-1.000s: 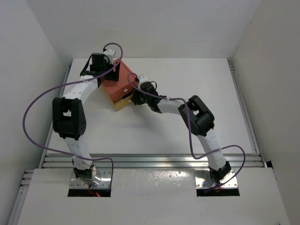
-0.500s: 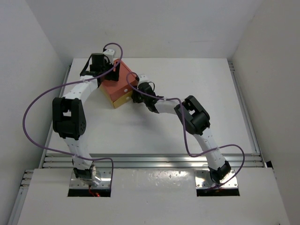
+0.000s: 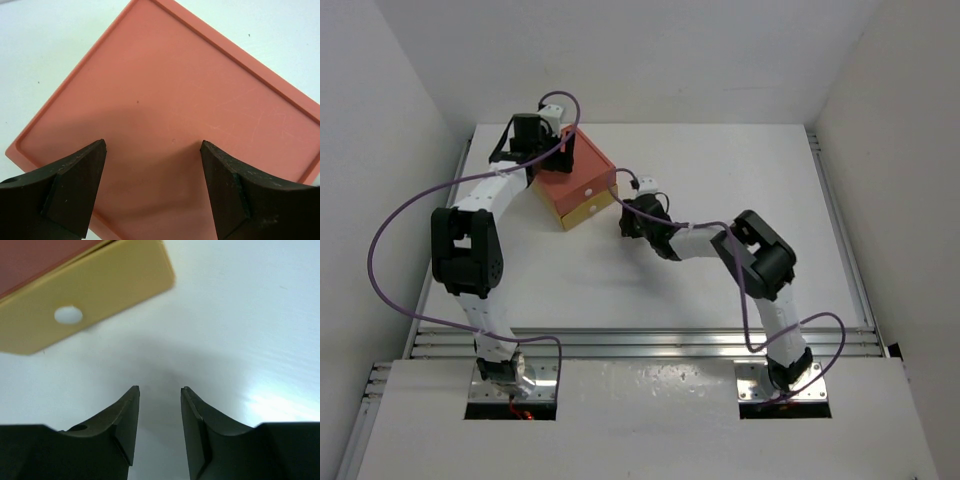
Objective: Organize the makeup
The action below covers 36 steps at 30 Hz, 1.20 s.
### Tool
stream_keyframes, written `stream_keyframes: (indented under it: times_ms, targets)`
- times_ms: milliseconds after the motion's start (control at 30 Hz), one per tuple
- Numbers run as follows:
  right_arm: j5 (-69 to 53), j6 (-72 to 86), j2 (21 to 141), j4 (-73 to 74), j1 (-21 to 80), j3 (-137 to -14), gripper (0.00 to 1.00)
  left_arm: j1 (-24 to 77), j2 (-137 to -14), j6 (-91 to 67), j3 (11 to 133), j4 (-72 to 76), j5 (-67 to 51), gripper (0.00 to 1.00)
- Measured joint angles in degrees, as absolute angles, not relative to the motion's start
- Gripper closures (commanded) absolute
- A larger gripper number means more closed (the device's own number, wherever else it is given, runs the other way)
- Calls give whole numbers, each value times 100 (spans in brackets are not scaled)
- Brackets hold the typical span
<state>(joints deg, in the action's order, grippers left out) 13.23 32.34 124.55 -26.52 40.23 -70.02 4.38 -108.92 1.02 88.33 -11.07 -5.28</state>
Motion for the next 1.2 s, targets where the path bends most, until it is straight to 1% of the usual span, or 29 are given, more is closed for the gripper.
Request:
stream_keyframes:
  times_ms: [67, 100, 167, 200, 267, 400, 533, 633, 667, 733, 900, 1067, 1200]
  targets:
    - [1315, 3197, 11834, -2648, 4005, -6353, 52, 438, -10899, 104, 8888, -1201, -550, 18]
    - [1315, 3166, 11404, -2563, 3986, -5977, 42, 436, -10919, 115, 8960, -1299, -558, 18]
    - [1306, 3096, 10632, -2335, 3879, -5485, 28, 419, -10984, 132, 9148, -1527, -607, 18]
    - [1264, 3024, 10263, -2215, 3780, -5304, 14, 408, -11034, 148, 9264, -1664, -646, 18]
    - [1240, 2926, 9655, -1754, 3487, -5129, 0, 375, -11115, 176, 9491, -1933, -725, 17]
    - [1243, 2609, 8879, -449, 2779, -5094, 0, 259, -11194, 213, 9996, -2578, -797, 16]
    - [1369, 2418, 8654, 869, 2206, -5103, 0, 16, -11124, 167, 10392, -2794, -692, 15]
    - [1372, 2381, 8652, 1804, 1868, -5162, 0, -287, -10873, 64, 10414, -2875, -298, 13]
    - [1365, 2373, 8652, 2084, 1778, -5212, 0, -416, -10766, 14, 10401, -2877, -108, 10]
    - [1332, 2351, 8654, 2486, 1647, -5358, 0, -698, -10521, -154, 10300, -2869, 322, 9]
    - [1258, 2353, 8654, 2733, 1485, -5610, 0, -1444, -9887, -727, 9679, -2751, 1066, 9]
    - [1173, 2362, 8654, 2757, 1420, -5651, 0, -1916, -9618, -1092, 8687, -2786, 1013, 9]
    - [1120, 2379, 8654, 2751, 1406, -5802, 0, -1946, -9666, -1216, 8479, -2936, 777, 9]
